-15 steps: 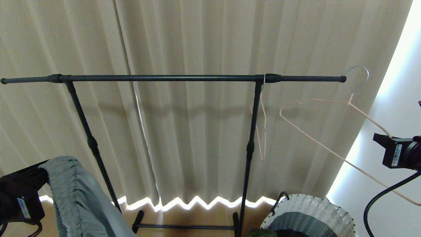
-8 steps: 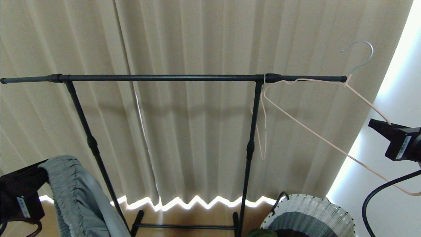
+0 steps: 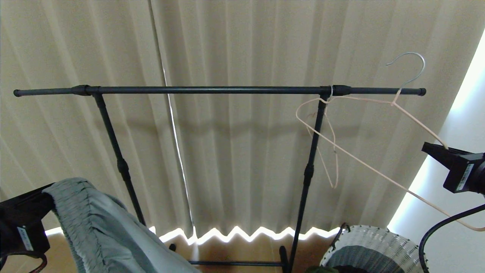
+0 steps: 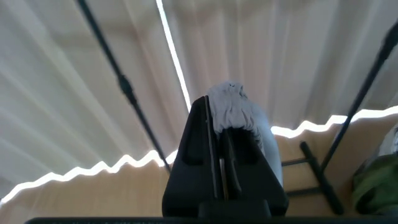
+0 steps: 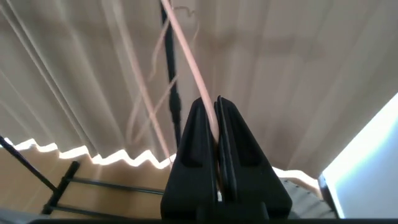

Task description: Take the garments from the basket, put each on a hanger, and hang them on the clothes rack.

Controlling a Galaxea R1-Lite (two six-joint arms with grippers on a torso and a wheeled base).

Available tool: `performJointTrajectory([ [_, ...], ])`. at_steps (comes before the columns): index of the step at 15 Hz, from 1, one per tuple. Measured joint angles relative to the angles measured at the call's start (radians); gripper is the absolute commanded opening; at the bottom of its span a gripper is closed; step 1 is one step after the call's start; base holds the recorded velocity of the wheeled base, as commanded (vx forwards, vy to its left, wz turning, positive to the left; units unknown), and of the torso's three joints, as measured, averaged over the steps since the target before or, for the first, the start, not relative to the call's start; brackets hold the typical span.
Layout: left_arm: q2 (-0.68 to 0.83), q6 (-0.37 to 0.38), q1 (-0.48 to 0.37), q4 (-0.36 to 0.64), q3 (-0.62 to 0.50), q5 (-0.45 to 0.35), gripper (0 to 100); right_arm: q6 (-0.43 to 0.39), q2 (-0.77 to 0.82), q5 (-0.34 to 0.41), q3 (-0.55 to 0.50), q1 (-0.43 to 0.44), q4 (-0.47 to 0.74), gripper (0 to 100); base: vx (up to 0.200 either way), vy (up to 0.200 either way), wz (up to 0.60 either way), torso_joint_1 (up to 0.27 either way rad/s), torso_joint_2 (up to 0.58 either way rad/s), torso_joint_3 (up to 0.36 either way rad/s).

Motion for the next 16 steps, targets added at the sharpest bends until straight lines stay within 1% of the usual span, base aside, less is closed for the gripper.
performJointTrajectory([
  [6, -0.001, 0.000, 0.000, 0.001, 0.000, 0.000, 0, -0.003, 0.001, 0.000, 0.000, 0.041, 0.010, 0, 0.000, 0.200, 0.00, 0.002, 0.00, 0.003],
  [9, -0.001, 0.002, 0.000, 0.001, 0.010, -0.001, 0, -0.006, 0.006, -0.002, 0.016, 0.071, 0.014, 0, 0.000, 0.000, 0.00, 0.000, 0.00, 0.000],
  [11, -0.002, 0.049, -0.001, 0.002, 0.015, -0.001, 0, -0.008, 0.017, 0.000, 0.021, 0.139, 0.012, 0, 0.000, 0.000, 0.00, 0.000, 0.00, 0.000],
  [12, -0.001, 0.086, -0.001, 0.001, 0.015, -0.002, 0, -0.007, 0.027, -0.002, 0.023, 0.173, 0.011, 0, 0.000, 0.000, 0.00, 0.000, 0.00, 0.000],
  [13, 0.000, 0.149, -0.001, 0.002, 0.011, 0.000, 0, -0.005, 0.045, -0.001, 0.021, 0.216, 0.003, 0, 0.000, 0.000, 0.00, 0.000, 0.00, 0.000],
  [14, 0.005, 0.173, 0.000, 0.003, 0.001, 0.003, 0, -0.003, 0.070, 0.000, 0.020, 0.253, 0.001, 0, 0.000, 0.000, 0.00, 0.000, 0.00, 0.000],
  [16, 0.033, 0.180, 0.001, 0.005, -0.040, 0.008, 0, 0.001, 0.120, -0.001, 0.009, 0.321, -0.014, 0, 0.000, 0.000, 0.00, 0.000, 0.00, 0.000],
])
